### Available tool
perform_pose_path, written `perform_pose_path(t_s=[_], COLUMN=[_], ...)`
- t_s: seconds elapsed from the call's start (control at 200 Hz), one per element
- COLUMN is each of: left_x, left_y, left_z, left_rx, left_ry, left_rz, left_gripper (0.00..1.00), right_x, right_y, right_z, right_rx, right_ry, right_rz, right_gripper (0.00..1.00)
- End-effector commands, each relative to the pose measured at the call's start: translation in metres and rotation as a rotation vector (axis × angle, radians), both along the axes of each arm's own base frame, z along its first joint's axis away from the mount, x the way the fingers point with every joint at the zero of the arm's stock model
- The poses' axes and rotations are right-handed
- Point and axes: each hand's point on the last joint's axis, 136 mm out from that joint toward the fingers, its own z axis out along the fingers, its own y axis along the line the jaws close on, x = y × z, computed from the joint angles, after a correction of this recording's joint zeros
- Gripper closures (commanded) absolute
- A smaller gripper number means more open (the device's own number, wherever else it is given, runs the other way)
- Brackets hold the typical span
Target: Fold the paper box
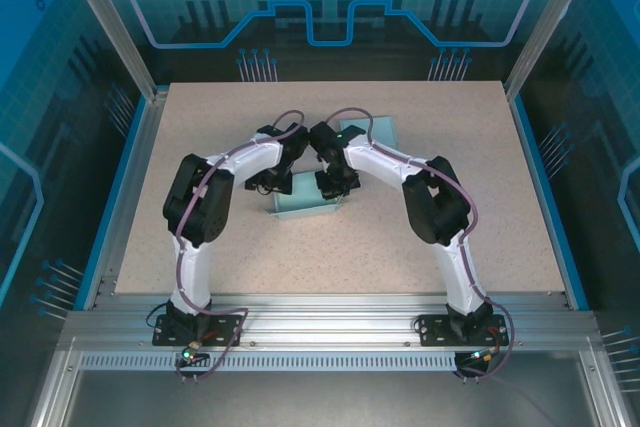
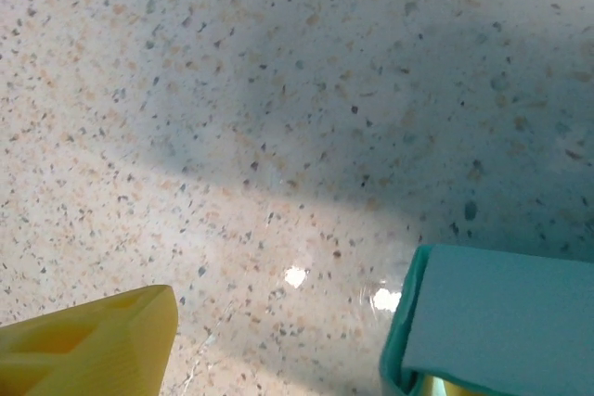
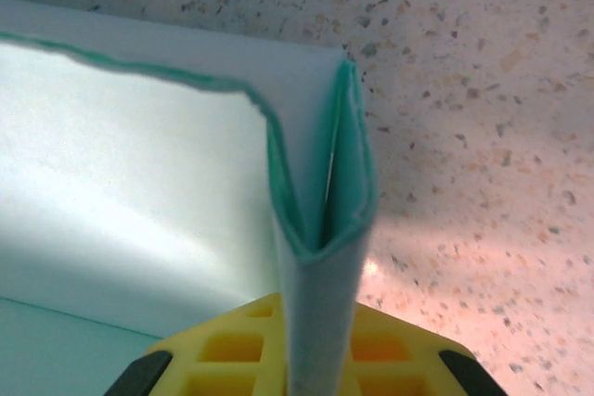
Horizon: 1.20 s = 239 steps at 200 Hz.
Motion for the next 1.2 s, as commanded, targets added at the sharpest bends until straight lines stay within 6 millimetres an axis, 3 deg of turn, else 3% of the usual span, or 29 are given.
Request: perform_pose_path(t_s=[0.0, 0.23, 0.25, 0.295, 0.625, 0.955, 1.191], left_x=[-0.005, -0.009, -0.010, -0.011, -0.020, -0.031, -0.033], left_y=[-0.050, -0.045, -0.043, -0.039, 0.018, 0.083, 0.099], left_z=[0.065, 0.093, 0.095, 0.101, 0.109, 0.140, 0.155], left_rx=[-0.054, -0.416, -0.433, -0.457, -0.416, -0.341, -0.326], left_ry=[-0.232, -0.354, -0.364, -0.391, -0.500, -0.671, -0.762], left_rz=[-0.131, -0.004, 0.004, 0.023, 0.175, 0.307, 0.320], left_gripper=[0.23, 0.08, 0.08, 0.07, 0.05, 0.01, 0.01], right_x=[-0.016, -0.018, -0.020, -0.022, -0.026, -0.019, -0.027], right_y=[0.009, 0.000, -0.002, -0.003, -0.007, -0.011, 0.007], right_z=[-0.027, -0.034, -0.045, -0.048, -0.051, -0.085, -0.100], right_rx=[-0.131, -0.207, -0.228, -0.237, -0.393, -0.733, -0.730], right_ry=[0.002, 0.030, 0.054, 0.063, 0.035, -0.050, -0.085], right_rz=[0.154, 0.218, 0.227, 0.240, 0.410, 0.673, 0.739], right_gripper=[0.87, 0.89, 0.90, 0.90, 0.95, 1.00, 1.00])
